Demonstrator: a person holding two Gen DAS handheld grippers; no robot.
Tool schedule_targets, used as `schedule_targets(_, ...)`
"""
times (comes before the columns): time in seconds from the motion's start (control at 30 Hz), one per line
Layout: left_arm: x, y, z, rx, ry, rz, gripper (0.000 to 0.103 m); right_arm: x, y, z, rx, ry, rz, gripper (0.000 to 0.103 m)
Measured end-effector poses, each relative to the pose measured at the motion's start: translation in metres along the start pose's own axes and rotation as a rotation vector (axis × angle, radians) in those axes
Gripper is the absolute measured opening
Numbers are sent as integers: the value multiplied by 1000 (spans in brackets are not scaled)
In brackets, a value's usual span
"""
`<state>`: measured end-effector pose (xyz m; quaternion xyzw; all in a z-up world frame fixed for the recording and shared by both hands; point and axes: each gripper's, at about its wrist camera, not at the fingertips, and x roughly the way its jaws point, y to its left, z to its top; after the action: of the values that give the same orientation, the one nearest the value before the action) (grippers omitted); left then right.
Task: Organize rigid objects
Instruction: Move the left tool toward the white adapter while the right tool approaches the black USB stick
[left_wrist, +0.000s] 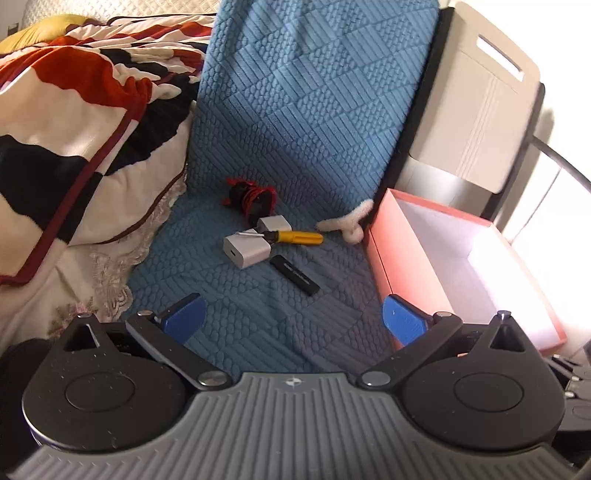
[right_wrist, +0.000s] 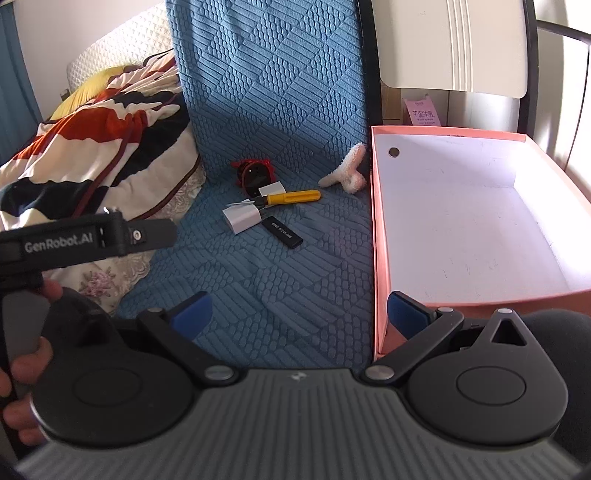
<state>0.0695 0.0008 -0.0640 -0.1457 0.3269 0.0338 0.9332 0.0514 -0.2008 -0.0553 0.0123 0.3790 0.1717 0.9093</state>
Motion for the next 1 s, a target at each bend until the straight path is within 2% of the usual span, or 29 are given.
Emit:
schedule_targets(0.07,8,5,6,1,-23,10,103,4,-4,4,6,4,-5,103)
schedule_targets(0.2,34,15,16,14,-11,30,103,13,-14,10,13,-1,-7,103)
schedule_targets(0.3,52,18,16,14,-1,22,103,24,-13,10,10,-8,25,103)
schedule_targets(0.47,73,13,11,39,7,4,103,44,-1,11,-87,-26,24,103)
schedule_targets(0.67,82,16,2,59,-13,-5,103,56,5,9,-125,-21,11,103)
schedule_targets(0.9,102,20,10,56,-8,12,103,70,13,14,-148,-31,86,103)
schedule_targets(1.0,111,22,16,62,-23,49,103,78,14,17,-154,-36,72,103)
